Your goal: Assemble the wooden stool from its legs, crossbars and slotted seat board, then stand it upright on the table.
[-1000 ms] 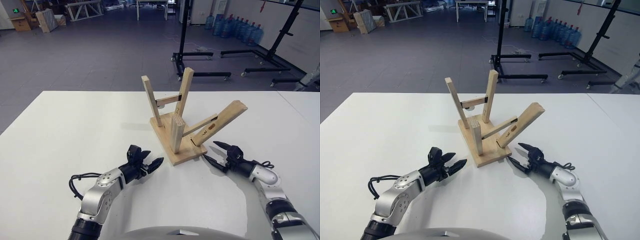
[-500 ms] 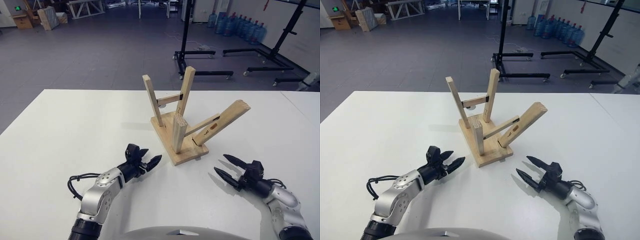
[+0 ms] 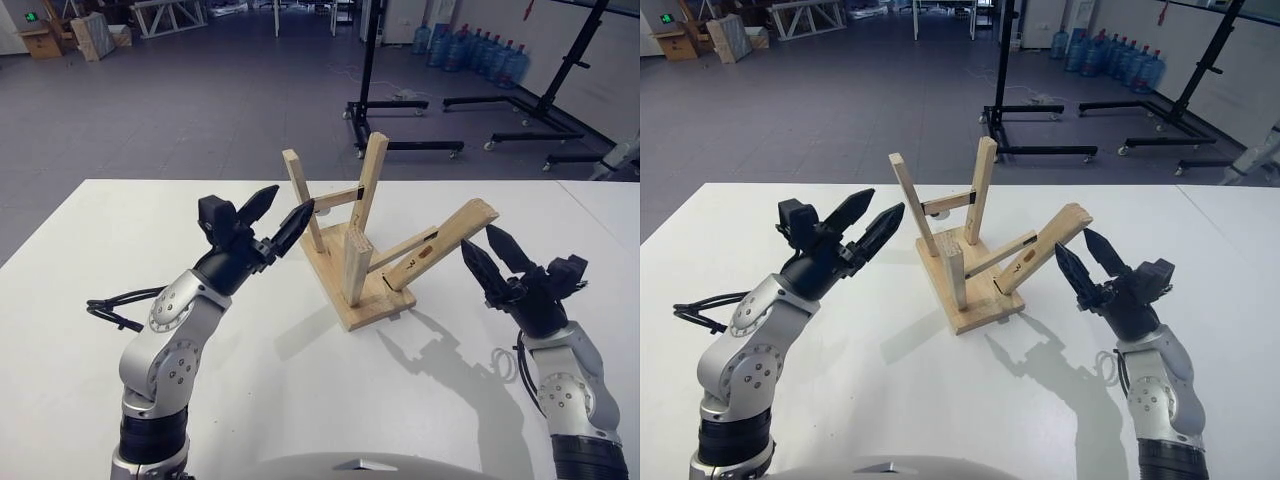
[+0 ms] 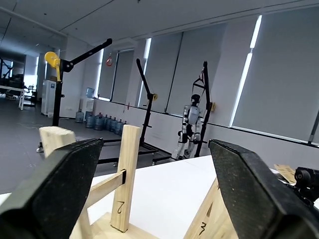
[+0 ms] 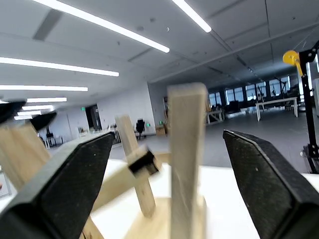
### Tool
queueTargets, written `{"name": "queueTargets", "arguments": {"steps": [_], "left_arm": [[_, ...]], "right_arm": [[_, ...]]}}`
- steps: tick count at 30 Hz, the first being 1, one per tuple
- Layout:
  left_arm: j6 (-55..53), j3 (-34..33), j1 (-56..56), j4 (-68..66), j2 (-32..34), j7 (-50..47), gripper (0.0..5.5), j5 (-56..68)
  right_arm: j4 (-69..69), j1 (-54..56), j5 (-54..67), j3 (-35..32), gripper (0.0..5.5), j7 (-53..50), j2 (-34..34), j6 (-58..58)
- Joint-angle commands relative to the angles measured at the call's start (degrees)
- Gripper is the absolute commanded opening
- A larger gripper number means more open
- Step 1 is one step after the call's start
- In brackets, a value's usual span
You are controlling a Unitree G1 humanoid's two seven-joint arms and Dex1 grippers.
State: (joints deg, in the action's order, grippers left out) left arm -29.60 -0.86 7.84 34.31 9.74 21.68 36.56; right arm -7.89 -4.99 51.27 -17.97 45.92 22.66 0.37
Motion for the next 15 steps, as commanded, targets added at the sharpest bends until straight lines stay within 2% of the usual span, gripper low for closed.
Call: {"name": "queueTargets", "arguments": {"steps": [1,8,15], "left_arm": [[-3.2,2.1,1.4,0.8,1.0,-1.2,3.89,0.7],[-5.7,5.2,2.7,-2.8,1.5,-1.3,3.89,0.0],[-6.7,7.3,3.7,-3.4,2.1,-1.2,3.89,-0.8]], "right_arm": [[-4.7,3.0,1.1,-1.0,4.02,-4.8,-1.2,2.4],[-10.1,7.7,0.2,-0.3,4.02,-8.9,-1.4,4.1],[-11.1,12.7,-10.2,2.0,4.02,-11.3,-1.4,-0.6]]}}
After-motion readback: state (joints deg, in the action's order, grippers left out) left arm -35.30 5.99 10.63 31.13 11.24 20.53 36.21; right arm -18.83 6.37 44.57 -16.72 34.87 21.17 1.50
